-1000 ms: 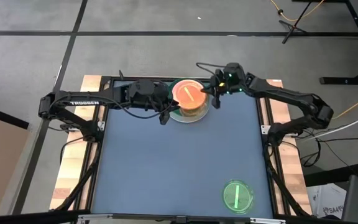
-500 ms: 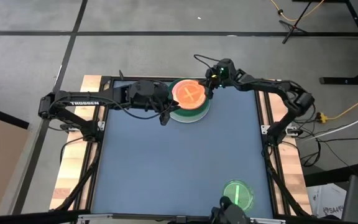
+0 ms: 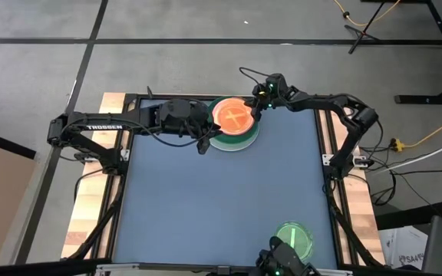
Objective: Stack plastic plates
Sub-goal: Stack the orange plate on top of the light green plate
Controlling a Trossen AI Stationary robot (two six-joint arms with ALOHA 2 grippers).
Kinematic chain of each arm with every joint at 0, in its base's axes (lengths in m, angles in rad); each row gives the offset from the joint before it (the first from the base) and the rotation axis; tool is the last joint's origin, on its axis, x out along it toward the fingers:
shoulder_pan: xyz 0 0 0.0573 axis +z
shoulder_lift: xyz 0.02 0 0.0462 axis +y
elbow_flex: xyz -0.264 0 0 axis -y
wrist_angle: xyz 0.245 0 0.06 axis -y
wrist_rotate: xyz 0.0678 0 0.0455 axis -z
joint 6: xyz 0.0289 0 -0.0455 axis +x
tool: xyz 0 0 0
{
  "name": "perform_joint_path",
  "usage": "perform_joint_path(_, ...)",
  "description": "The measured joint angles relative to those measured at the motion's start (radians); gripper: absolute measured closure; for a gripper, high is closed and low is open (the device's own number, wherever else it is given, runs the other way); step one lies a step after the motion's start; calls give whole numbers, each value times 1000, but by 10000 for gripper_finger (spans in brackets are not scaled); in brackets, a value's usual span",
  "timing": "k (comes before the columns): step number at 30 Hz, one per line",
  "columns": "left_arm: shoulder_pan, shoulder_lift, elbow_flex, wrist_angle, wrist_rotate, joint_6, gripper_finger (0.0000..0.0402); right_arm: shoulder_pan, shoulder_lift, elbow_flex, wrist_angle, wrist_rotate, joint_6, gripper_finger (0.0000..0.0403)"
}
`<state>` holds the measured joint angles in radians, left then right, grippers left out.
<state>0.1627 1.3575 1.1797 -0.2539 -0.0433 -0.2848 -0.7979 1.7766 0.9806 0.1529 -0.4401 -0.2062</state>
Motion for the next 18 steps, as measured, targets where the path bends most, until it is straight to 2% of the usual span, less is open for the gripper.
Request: perform_joint_path(18,0,0,0,-1,0,0,308,0,2,0,-12,12,-1,403)
